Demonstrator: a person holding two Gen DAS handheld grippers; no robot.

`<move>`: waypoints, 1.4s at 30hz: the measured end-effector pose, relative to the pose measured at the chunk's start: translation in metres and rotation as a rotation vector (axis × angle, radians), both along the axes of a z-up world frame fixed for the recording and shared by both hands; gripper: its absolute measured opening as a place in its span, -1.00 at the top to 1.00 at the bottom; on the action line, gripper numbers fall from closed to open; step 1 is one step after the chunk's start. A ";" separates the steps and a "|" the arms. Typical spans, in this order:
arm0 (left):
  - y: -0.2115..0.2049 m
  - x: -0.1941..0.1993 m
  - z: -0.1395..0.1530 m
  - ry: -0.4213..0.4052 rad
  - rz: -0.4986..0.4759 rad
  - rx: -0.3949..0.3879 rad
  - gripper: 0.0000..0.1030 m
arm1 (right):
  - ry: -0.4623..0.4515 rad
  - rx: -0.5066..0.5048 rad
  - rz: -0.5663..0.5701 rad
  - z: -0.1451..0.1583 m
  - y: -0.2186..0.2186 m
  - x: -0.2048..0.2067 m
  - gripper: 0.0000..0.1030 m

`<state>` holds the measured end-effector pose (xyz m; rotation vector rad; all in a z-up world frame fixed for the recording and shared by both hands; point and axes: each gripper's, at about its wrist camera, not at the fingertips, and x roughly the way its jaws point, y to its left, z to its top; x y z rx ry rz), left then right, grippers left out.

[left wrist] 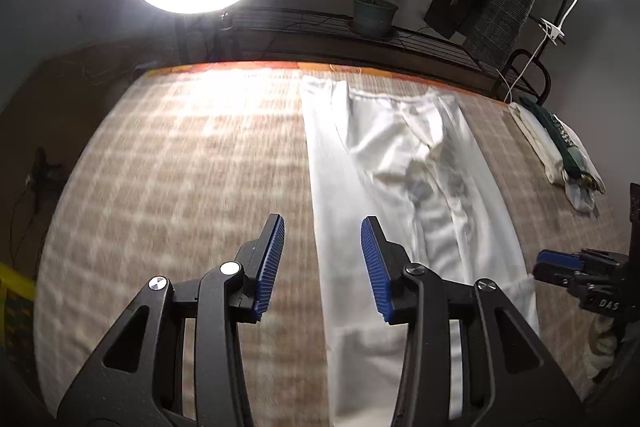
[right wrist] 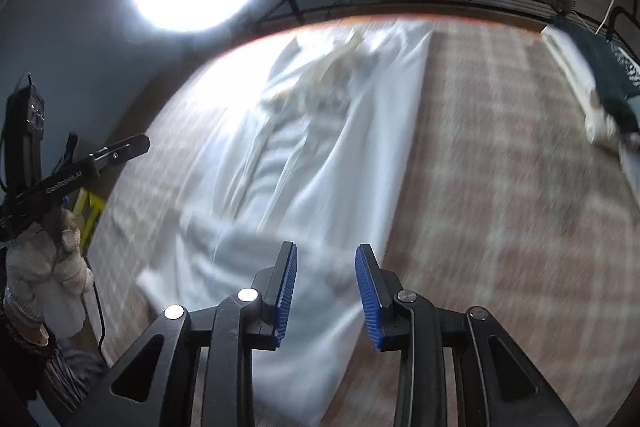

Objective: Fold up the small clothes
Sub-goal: 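Open both grippers and move them to the collar end of the shirt, then grasp the collar with both grippers and fold it over onto the hem fold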

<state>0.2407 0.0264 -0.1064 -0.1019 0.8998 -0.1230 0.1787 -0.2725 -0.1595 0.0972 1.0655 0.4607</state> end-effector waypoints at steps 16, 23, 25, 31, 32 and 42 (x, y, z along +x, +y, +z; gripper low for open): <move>0.012 0.173 -0.054 0.065 -0.001 0.006 0.21 | -0.051 0.022 -0.110 0.006 -0.039 0.165 -0.02; 0.005 0.215 -0.083 0.086 -0.001 0.046 0.21 | -0.018 0.084 -0.168 -0.022 -0.051 0.235 0.07; 0.000 0.221 -0.087 0.070 0.002 0.066 0.19 | -0.021 0.067 -0.165 -0.027 -0.048 0.246 0.10; -0.014 0.233 -0.086 0.043 -0.027 0.088 0.17 | -0.058 0.044 -0.127 -0.027 -0.028 0.273 0.11; -0.014 0.234 -0.086 0.037 -0.028 0.085 0.18 | -0.063 0.039 -0.118 -0.028 -0.025 0.274 0.19; -0.027 0.227 -0.071 0.000 -0.076 0.025 0.96 | -0.073 0.096 -0.074 -0.017 -0.014 0.268 0.96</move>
